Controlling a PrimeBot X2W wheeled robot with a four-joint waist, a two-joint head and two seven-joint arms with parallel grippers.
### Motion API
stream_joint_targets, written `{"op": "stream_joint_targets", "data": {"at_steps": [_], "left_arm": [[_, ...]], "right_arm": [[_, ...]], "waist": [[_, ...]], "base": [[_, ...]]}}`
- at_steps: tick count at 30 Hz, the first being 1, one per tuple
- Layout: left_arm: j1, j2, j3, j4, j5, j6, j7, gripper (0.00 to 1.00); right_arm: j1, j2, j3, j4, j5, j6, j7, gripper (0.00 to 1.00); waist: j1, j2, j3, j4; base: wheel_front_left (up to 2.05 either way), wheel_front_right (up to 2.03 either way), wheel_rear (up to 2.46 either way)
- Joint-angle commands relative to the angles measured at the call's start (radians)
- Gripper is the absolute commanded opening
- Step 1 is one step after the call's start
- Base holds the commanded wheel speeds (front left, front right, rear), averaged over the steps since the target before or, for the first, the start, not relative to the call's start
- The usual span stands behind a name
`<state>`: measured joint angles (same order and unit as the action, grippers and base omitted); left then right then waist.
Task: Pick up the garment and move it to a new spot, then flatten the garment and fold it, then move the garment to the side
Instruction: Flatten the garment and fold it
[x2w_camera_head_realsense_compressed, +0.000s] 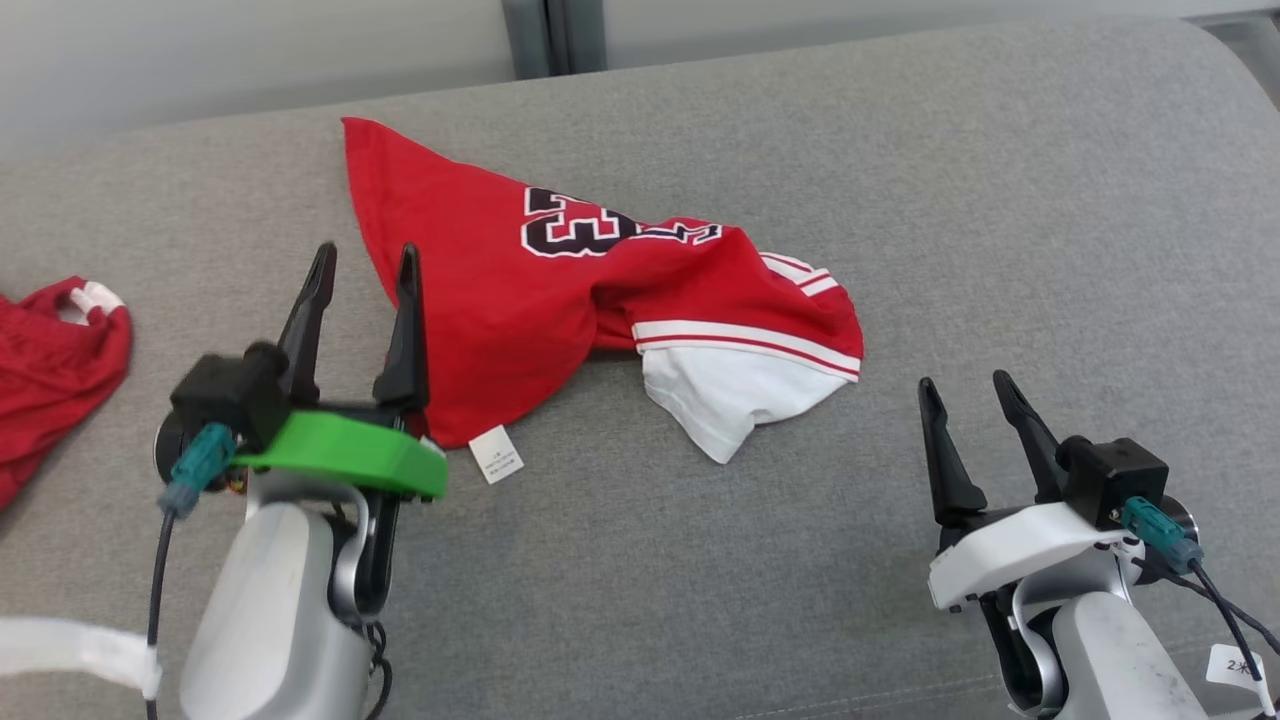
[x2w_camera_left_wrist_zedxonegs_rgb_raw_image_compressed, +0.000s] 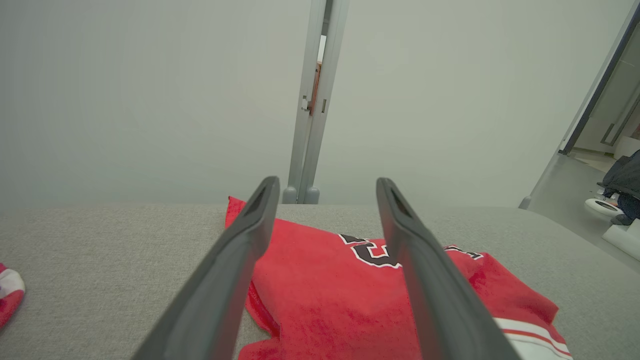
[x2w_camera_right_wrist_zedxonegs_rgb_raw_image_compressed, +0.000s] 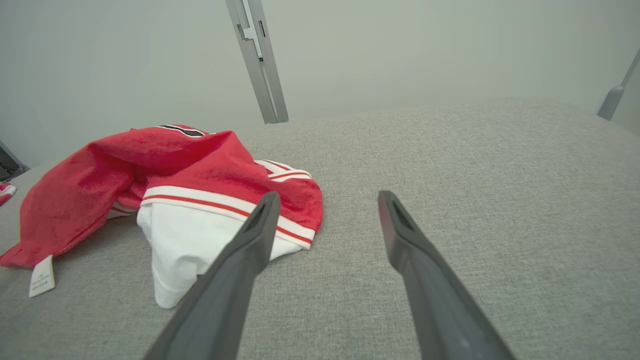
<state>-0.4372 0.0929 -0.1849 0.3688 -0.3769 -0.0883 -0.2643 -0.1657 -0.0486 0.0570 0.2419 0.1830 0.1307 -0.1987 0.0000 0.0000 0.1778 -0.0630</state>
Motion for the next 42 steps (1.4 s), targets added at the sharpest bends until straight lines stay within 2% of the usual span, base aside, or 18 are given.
{"op": "stream_joint_targets", "data": {"at_steps": [1, 4, 11, 18, 22, 27, 30, 36, 41, 42], "left_arm": [[0.062, -0.007, 0.020, -0.034, 0.009, -0.007, 0.000, 1.00], [0.161, -0.029, 0.041, -0.094, 0.019, -0.016, 0.000, 1.00], [0.325, -0.041, 0.085, -0.178, 0.032, -0.027, 0.000, 1.00], [0.364, -0.042, 0.087, -0.186, 0.045, -0.035, 0.000, 1.00], [0.349, -0.042, 0.087, -0.198, 0.039, -0.034, 0.000, 1.00], [0.324, -0.042, 0.076, -0.211, 0.018, -0.035, 0.000, 1.00], [0.312, -0.042, 0.063, -0.212, 0.011, -0.035, 0.000, 1.00], [0.288, -0.041, 0.053, -0.208, 0.006, -0.035, 0.000, 1.00], [0.274, -0.042, 0.055, -0.205, 0.004, -0.037, 0.000, 1.00], [0.273, -0.042, 0.058, -0.205, 0.005, -0.037, 0.000, 1.00]], "right_arm": [[0.019, -0.003, -0.005, -0.004, 0.006, 0.000, 0.007, 1.00], [0.030, -0.003, -0.018, -0.006, 0.009, 0.000, 0.016, 1.00], [0.056, -0.003, -0.027, 0.007, 0.020, 0.000, 0.026, 1.00], [0.057, -0.003, -0.053, 0.023, 0.026, 0.000, 0.035, 1.00], [-0.015, -0.003, -0.089, 0.057, 0.051, 0.000, 0.117, 1.00], [-0.176, -0.003, -0.118, 0.193, 0.050, 0.000, 0.321, 1.00], [-0.259, -0.003, -0.137, 0.282, 0.021, 0.000, 0.379, 1.00], [-0.374, -0.003, -0.157, 0.484, -0.003, 0.000, 0.436, 1.00], [-0.404, 0.000, -0.117, 0.589, -0.003, 0.000, 0.409, 1.00], [-0.409, 0.001, -0.110, 0.604, -0.003, 0.000, 0.396, 0.48]], "waist": [[0.0000, 0.0000, -0.055, 0.056], [0.0000, 0.0000, -0.067, 0.074], [0.0000, 0.0000, -0.089, 0.093], [0.0000, 0.0000, -0.089, 0.108], [0.0000, 0.0000, -0.072, 0.118], [0.0000, 0.0000, -0.036, 0.133], [0.0000, 0.0000, -0.011, 0.149], [0.0000, 0.0000, 0.032, 0.174], [0.0000, 0.0000, 0.044, 0.184], [0.0000, 0.0000, 0.044, 0.184]], "base": [[0.00, 0.00, 0.00], [0.00, 0.00, 0.00], [0.00, 0.00, 0.00], [0.00, 0.00, 0.00], [0.00, 0.00, 0.00], [0.00, 0.00, 0.00], [0.00, 0.00, 0.00], [0.00, 0.00, 0.00], [0.00, 0.00, 0.00], [0.00, 0.00, 0.00]]}}
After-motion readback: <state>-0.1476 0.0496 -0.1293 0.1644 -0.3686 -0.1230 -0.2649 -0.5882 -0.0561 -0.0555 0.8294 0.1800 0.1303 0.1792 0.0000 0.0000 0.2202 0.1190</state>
